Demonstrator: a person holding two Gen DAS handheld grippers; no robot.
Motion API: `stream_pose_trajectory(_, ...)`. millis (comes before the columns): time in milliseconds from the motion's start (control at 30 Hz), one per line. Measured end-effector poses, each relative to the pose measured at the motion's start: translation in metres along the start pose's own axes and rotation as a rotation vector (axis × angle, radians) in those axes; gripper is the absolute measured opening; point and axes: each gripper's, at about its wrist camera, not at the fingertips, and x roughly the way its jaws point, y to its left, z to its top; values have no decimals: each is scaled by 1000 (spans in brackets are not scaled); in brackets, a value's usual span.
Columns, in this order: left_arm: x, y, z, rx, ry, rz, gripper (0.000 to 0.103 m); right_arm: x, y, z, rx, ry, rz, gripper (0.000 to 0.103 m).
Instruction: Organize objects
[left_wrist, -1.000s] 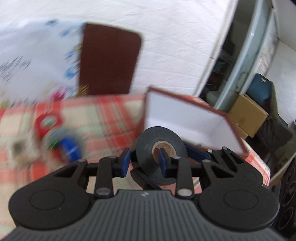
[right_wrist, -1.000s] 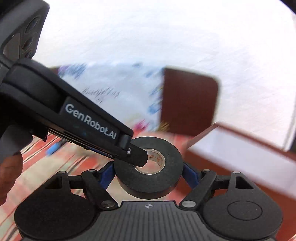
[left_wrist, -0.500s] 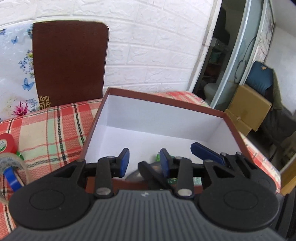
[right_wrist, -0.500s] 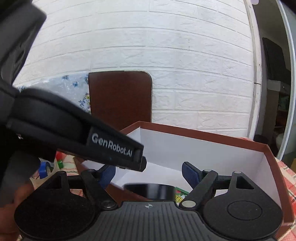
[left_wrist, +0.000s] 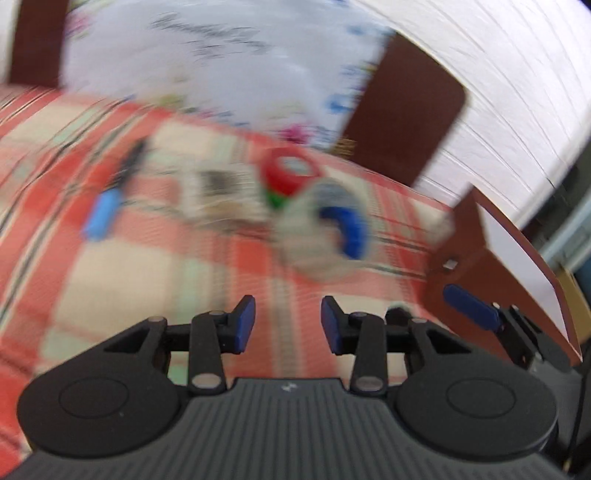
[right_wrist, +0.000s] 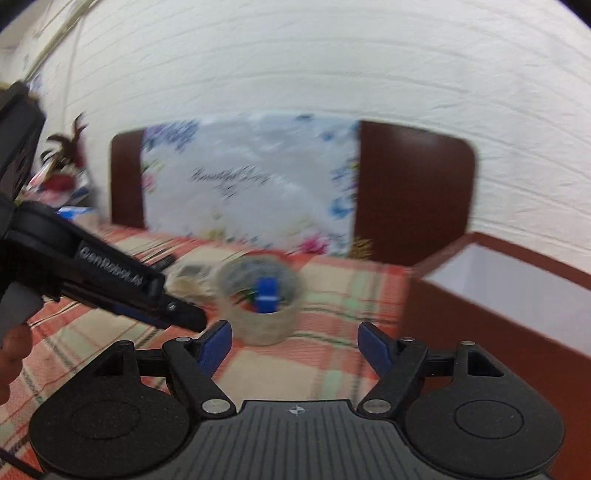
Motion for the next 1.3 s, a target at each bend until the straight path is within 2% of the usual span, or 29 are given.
stream_pose_trajectory(100, -4, 24, -3, -44, -9, 26, 41, 27, 15, 7, 9, 38, 31, 73)
stream_pose_trajectory(167, -2, 36, -7, -67, -5, 44, 42, 42, 23, 14, -28, 46, 3, 73)
stream_pose_trajectory(300, -2, 57, -15, -116, -45, -28, 41, 53, 36, 21, -66, 29, -13, 70)
stream_pose_trajectory(433, -2, 62, -18, -131, -67, -59, 41, 63, 44, 27, -116, 22, 3, 65)
stream_pose_trajectory(500, -2, 63, -18, -130, -70, -63, 41, 69, 57, 24, -176, 22, 19, 52)
stream_pose_trajectory(567, -3, 62, -20, -133, -70, -61, 41, 81, 73, 17, -247, 68, 22, 26)
stream_pose_trajectory(633, -3, 62, -20, -136, -66, -66, 41, 98, 83, 10, -319, 136, -13, 18)
stream_pose_trajectory(733, -9, 62, -19, -137, -56, -67, 41, 93, 86, 9, -363, 103, -36, 10)
stream_pose_trajectory(867, -21, 57, -23, -121, -55, -66, 41, 52, 80, 19, -335, 37, -58, 9)
stream_pose_trajectory(967, -33, 47, -25, -93, -61, -95, 42, 9, 85, 10, -404, 13, -50, 9)
stream_pose_trajectory(1100, -38, 24, -22, -41, -44, -129, 50, -20, 94, -14, -410, 146, 52, 11)
stream_pose_trajectory(1133, -39, 17, -21, -28, -42, -136, 51, -21, 95, -20, -412, 164, 65, 19)
stream_pose_trajectory(1167, -41, 11, -21, -14, -40, -146, 51, -24, 97, -27, -427, 158, 60, 33)
stream_pose_trajectory(1233, -43, -1, -19, 17, -36, -168, 54, -33, 95, -32, -427, 123, 24, 42)
stream_pose_trajectory(1300, -44, -11, -18, 50, -38, -180, 58, -43, 83, -32, -357, 98, 18, 45)
